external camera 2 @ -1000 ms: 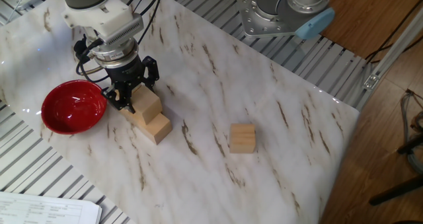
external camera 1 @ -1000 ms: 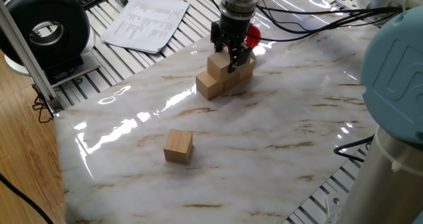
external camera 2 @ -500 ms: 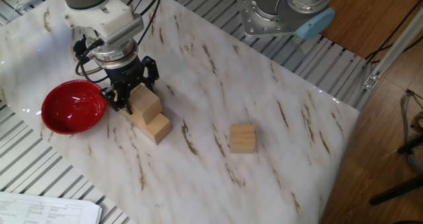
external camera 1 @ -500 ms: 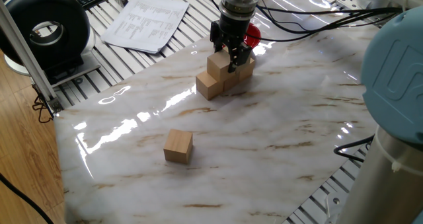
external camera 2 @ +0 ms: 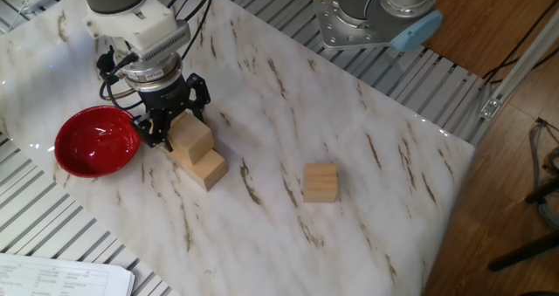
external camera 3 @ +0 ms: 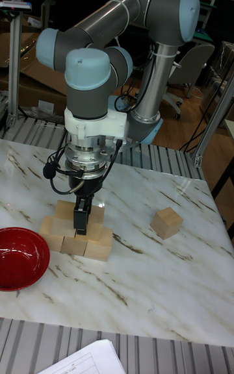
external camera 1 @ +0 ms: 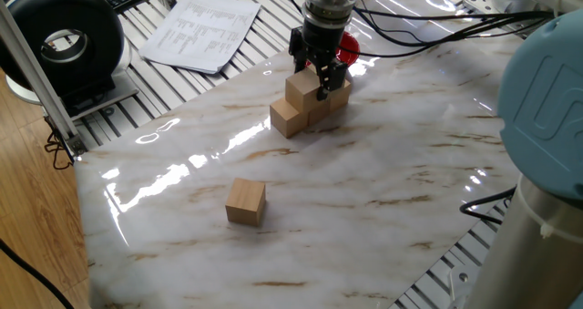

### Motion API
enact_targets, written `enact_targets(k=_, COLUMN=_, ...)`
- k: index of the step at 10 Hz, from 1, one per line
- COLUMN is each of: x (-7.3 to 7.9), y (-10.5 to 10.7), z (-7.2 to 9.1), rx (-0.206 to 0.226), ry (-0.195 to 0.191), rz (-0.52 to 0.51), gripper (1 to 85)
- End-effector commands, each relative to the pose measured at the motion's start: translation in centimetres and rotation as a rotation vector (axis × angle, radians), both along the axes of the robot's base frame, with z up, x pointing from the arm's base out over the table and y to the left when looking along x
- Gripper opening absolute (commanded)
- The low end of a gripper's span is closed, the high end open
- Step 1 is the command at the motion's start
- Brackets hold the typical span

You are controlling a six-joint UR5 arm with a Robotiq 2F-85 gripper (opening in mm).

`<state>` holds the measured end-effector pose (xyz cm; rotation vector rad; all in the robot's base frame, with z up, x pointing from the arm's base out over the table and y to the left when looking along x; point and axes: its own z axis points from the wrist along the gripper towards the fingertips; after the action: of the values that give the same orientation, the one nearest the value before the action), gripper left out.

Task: Stack the blocks into a pyramid shape

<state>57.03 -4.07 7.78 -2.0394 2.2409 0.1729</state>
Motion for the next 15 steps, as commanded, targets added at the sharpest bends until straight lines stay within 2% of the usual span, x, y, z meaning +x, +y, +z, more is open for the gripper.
enact_targets(k=1, x=0.0, y=0.0, z=-0.1, rx=-0.01, ry=0.009, rz=-0.039, gripper=73.7)
enact_targets(k=3, x=-0.1, y=0.4, z=0.0, rx=0.004, ry=0.016, rz=-0.063, gripper=73.7)
enact_targets(k=6, x=-0.3, y=0.4, z=1.0, rx=0.003, ry=0.016, rz=-0.062, gripper=73.7)
enact_targets(k=8, x=0.0, y=0.4, z=1.6, rx=0.003, ry=0.002, rz=-0.07, gripper=73.7)
enact_targets(k=10, x=0.3, y=-0.6, z=3.1, rx=-0.048, ry=-0.02, rz=-0.07, gripper=73.7)
enact_targets(k=12, x=1.8, y=-0.8, z=5.4, rx=-0.08, ry=-0.066, rz=-0.042, gripper=74.7)
enact_targets(k=14, x=2.7, y=0.1, z=7.7, rx=-0.105, ry=-0.067, rz=-0.04, gripper=76.3)
enact_targets(k=15, x=3.5, y=2.0, z=8.6, rx=-0.087, ry=-0.061, rz=-0.057, gripper=76.3)
